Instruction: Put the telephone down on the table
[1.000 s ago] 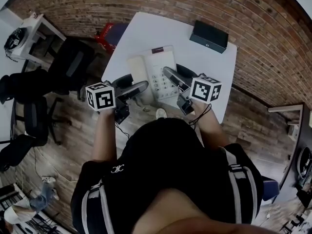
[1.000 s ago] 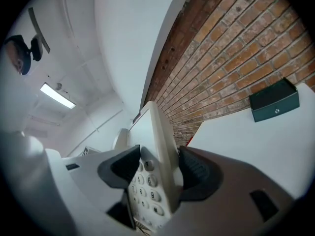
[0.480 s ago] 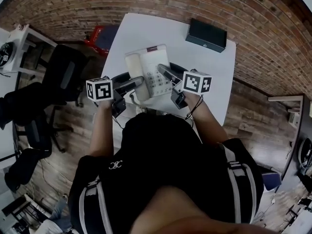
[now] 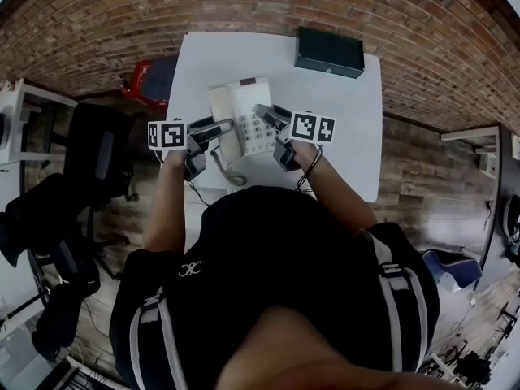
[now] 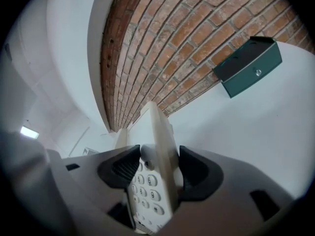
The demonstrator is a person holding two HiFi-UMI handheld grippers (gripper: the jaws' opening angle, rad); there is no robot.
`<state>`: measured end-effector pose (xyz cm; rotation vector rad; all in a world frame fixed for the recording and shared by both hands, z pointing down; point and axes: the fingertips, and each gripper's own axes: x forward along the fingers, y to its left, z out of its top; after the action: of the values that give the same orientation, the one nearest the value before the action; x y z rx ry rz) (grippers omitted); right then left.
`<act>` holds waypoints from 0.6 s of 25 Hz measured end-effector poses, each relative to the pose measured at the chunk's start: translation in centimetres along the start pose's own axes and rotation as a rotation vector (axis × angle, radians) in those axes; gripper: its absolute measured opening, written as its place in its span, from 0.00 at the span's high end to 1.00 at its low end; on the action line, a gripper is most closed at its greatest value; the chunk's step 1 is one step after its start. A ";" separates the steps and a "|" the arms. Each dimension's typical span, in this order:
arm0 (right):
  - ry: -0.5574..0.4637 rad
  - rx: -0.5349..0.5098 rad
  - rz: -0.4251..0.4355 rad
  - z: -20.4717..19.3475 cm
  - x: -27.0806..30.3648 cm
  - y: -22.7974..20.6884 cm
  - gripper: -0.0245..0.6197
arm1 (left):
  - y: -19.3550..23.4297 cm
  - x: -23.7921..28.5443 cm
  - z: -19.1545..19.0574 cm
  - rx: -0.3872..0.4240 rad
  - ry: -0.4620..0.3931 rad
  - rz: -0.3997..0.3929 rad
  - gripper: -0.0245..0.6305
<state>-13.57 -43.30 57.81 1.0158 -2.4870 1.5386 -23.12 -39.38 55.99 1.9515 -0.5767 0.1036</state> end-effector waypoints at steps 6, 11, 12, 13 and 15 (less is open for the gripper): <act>-0.006 0.078 -0.055 0.1 2.3 -3.7 0.59 | 3.8 2.2 1.2 -0.041 0.067 -0.010 0.39; 0.010 0.134 -0.100 -0.5 3.6 -6.4 0.59 | 6.5 3.8 1.2 -0.089 0.108 -0.017 0.39; 0.011 0.144 -0.108 -0.6 3.8 -6.9 0.59 | 6.9 4.1 1.1 -0.098 0.116 -0.015 0.39; 0.013 0.154 -0.115 -0.8 4.1 -7.3 0.59 | 7.4 4.3 1.1 -0.104 0.122 -0.012 0.39; 0.014 0.175 -0.127 -1.1 4.4 -8.2 0.59 | 8.2 4.8 1.1 -0.115 0.132 -0.009 0.39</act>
<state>-12.86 -47.06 66.35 1.1564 -2.2613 1.7407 -22.64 -44.74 63.89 1.8208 -0.4768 0.1880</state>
